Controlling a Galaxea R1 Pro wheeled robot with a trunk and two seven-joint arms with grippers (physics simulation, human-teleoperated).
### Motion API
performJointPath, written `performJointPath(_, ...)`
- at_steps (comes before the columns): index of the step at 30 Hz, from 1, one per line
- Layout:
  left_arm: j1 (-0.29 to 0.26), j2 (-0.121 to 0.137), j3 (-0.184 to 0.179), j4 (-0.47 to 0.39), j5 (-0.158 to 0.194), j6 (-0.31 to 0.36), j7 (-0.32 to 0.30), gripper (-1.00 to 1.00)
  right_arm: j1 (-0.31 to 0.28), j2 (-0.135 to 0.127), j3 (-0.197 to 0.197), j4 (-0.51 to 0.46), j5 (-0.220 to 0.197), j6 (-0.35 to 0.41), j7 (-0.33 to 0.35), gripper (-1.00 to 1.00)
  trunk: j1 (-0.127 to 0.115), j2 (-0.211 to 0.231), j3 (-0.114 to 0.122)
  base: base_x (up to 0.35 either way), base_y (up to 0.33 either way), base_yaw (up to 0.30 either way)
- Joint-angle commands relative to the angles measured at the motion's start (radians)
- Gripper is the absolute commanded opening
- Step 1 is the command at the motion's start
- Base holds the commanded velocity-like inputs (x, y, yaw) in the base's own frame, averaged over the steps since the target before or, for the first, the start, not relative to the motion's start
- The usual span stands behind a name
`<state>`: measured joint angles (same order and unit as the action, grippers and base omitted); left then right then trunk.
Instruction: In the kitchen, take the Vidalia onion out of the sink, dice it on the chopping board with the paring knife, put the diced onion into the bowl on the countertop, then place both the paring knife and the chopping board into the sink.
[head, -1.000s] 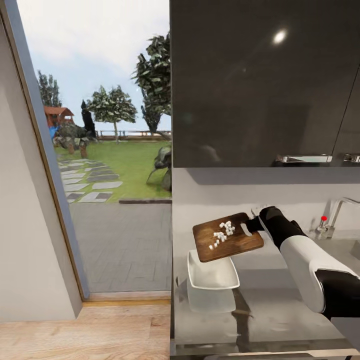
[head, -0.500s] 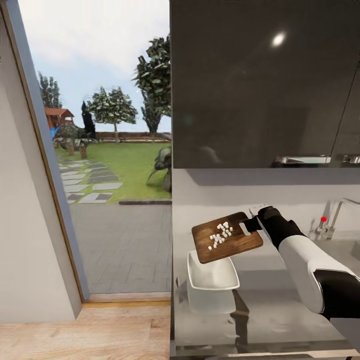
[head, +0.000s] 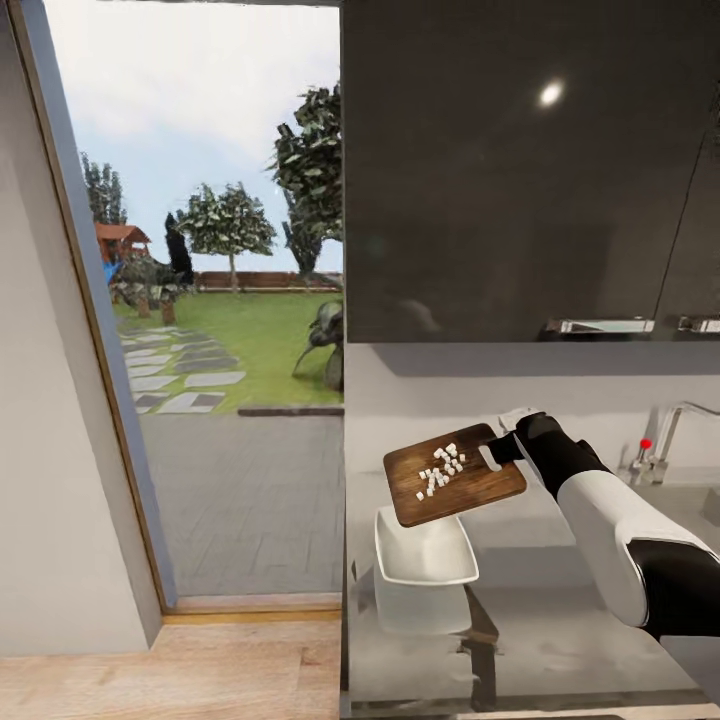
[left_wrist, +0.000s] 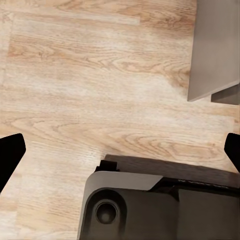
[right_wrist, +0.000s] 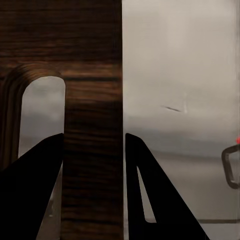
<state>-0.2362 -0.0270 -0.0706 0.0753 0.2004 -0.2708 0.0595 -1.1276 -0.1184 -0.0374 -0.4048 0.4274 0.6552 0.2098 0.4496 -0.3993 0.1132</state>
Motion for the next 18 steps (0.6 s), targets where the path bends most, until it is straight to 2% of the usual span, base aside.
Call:
performJointPath(1,-0.002,-0.001,-0.008,0.004,0.007,-0.007,0.002,1.00,0.000,0.000,-0.004,-0.002,0.010,0.000,0.008,-1.00,0.000,-0.001,0.001,0.000,0.000,0.000)
performJointPath(12,-0.002,0.000,-0.008,0.004,0.007,-0.007,0.002,1.00,0.000,-0.004,-0.004,-0.001,0.010,-0.098,0.010,-1.00,0.000,-0.001,0.007,0.000,0.000,0.000)
performJointPath(18,-0.002,0.001,-0.008,0.004,0.007,-0.007,0.002,1.00,0.000,-0.004,-0.004,0.000,0.010,-0.117,0.010,-1.00,0.000,-0.001,0.008,0.000,0.000,0.000)
